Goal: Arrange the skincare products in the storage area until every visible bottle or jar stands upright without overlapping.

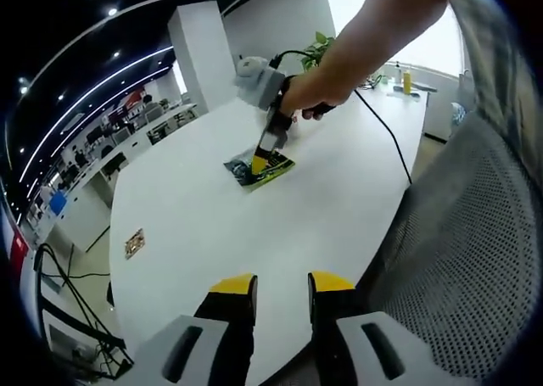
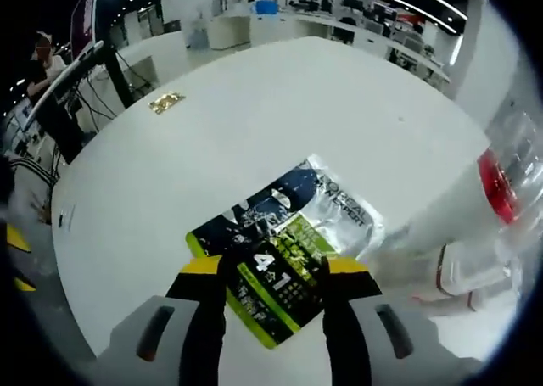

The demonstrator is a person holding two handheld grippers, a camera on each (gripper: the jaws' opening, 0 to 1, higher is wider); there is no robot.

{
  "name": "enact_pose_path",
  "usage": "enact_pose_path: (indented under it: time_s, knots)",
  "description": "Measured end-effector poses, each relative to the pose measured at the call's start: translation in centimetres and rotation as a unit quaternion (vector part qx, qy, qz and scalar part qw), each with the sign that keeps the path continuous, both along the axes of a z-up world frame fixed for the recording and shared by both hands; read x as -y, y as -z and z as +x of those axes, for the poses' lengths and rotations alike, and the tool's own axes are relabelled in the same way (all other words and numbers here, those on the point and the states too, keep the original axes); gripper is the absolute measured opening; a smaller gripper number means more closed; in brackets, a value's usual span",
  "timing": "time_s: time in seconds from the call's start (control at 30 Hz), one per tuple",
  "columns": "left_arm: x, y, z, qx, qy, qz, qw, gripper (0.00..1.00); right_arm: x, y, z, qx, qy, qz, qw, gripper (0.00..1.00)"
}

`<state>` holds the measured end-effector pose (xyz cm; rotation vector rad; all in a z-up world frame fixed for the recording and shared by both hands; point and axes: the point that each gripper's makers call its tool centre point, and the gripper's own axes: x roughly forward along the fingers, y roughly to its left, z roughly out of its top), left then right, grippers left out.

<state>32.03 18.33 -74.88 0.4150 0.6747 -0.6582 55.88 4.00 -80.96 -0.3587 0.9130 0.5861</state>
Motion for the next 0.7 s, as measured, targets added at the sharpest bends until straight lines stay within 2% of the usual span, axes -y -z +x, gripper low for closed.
enact_pose_path:
  time_s: [0.13, 0.23, 0.4, 0.53, 0.7]
  knots:
    - [-0.1, 0.2, 0.0, -0.002, -0.001, 0.004, 1.0, 0.24, -0.1, 1.0, 0.0, -0.01, -0.015, -0.024, 0.9995, 0.46]
    - [-0.2, 0.2, 0.0, -0.004, -0.002, 0.005, 1.0, 0.24, 0.1, 1.1, 0.0, -0.015, -0.023, -0.02, 0.9994, 0.46]
    - [-0.2, 0.3, 0.0, -0.004, -0.001, 0.006, 1.0, 0.24, 0.3, 1.1, -0.3, -0.02, -0.07, -0.019, 0.9972, 0.46]
    - [-0.1, 0.3, -0.1, -0.005, 0.001, 0.008, 1.0, 0.24, 1.1, 1.2, -0.2, -0.025, -0.078, -0.022, 0.9964, 0.46]
    - [-0.1, 0.4, -0.2, -0.007, 0.002, 0.011, 0.9999, 0.24, 1.0, 1.2, -0.1, -0.025, -0.103, -0.018, 0.9942, 0.46]
